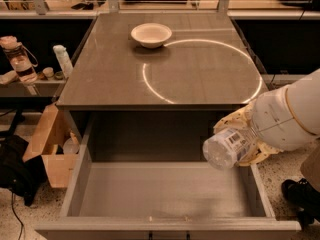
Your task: Place blue plastic bottle into top drawer
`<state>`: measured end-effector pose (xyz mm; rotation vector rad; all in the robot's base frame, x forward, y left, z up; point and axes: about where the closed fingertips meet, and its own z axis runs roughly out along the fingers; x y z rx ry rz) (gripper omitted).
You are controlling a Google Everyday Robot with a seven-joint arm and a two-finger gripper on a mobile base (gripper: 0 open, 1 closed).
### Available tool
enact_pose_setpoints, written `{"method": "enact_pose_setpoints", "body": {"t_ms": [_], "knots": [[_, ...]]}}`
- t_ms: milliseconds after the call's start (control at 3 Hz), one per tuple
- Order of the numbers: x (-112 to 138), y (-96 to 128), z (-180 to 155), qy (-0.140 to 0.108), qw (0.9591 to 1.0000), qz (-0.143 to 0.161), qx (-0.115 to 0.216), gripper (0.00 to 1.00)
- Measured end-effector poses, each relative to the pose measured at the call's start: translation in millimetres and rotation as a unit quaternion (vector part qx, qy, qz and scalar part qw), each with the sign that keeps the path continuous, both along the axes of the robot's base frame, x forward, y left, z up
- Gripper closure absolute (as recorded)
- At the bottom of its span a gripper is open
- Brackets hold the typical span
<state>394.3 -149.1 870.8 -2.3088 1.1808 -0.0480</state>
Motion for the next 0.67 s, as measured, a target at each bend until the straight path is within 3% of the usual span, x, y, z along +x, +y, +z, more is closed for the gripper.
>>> {"method": "enact_pose_setpoints", "body": {"t_ms": [667], "knots": [[21, 9, -42, -0.008, 0.9995, -0.019, 0.026, 1.0]]}}
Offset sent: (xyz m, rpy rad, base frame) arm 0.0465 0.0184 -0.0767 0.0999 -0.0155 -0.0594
